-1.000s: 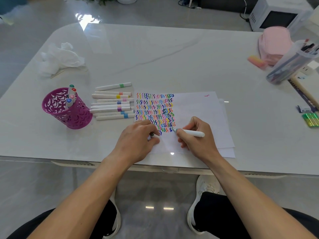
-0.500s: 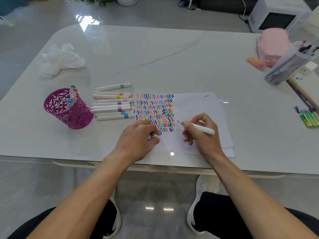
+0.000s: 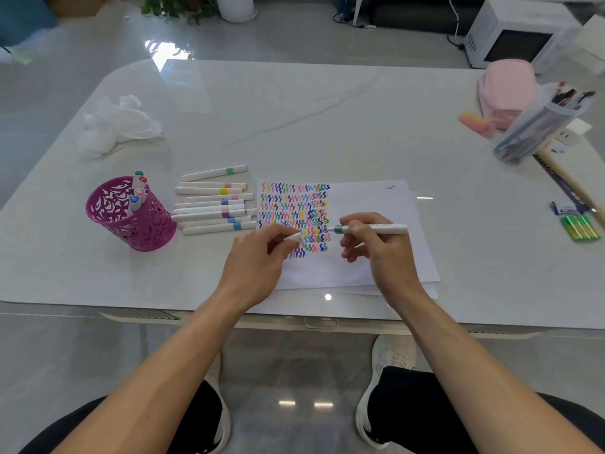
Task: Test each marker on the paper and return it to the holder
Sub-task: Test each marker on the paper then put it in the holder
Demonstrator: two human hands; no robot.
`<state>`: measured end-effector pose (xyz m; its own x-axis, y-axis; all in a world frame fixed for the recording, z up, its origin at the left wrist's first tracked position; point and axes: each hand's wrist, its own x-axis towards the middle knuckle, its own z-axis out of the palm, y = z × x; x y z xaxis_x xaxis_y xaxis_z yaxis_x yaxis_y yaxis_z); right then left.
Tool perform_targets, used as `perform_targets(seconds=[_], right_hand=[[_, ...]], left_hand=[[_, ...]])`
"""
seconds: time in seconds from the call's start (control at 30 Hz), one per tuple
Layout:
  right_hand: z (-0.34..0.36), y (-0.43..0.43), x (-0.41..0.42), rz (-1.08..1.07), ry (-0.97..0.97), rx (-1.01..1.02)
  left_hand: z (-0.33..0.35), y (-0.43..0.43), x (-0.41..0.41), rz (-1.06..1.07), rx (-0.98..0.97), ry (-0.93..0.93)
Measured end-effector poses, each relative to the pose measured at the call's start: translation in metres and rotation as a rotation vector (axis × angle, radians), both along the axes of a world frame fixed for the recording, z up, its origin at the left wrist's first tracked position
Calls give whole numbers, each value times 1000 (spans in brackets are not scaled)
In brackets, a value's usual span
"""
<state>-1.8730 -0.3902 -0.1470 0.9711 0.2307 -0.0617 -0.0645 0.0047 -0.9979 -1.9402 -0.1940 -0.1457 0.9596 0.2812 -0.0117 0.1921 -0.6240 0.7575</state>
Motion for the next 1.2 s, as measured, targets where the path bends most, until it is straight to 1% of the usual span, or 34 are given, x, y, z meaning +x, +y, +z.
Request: perform_targets(seconds=[0.23,0.4,0.57,0.7,0.9,1.0,1.2], right_hand=[[0,2,-4,97,17,39],[0,3,-5,126,12,38],[-1,3,-4,150,27,0],[-1,2,-4,184,43,-15],[-1,2,-6,222,78,2],[0,3,-8,218,104,33],[1,2,-7,252,121,67]], left_hand=[[2,-5,0,-37,-5,-6],[1,-7,0,-72,96,16],[1,-7,-1,-101,119,23],[5,-7,-3,-137,54,3],[6,-7,-4,-188,-3,68],[4,-6,-4,-186,26,43],[4,-8,-7,-165,-29,1]])
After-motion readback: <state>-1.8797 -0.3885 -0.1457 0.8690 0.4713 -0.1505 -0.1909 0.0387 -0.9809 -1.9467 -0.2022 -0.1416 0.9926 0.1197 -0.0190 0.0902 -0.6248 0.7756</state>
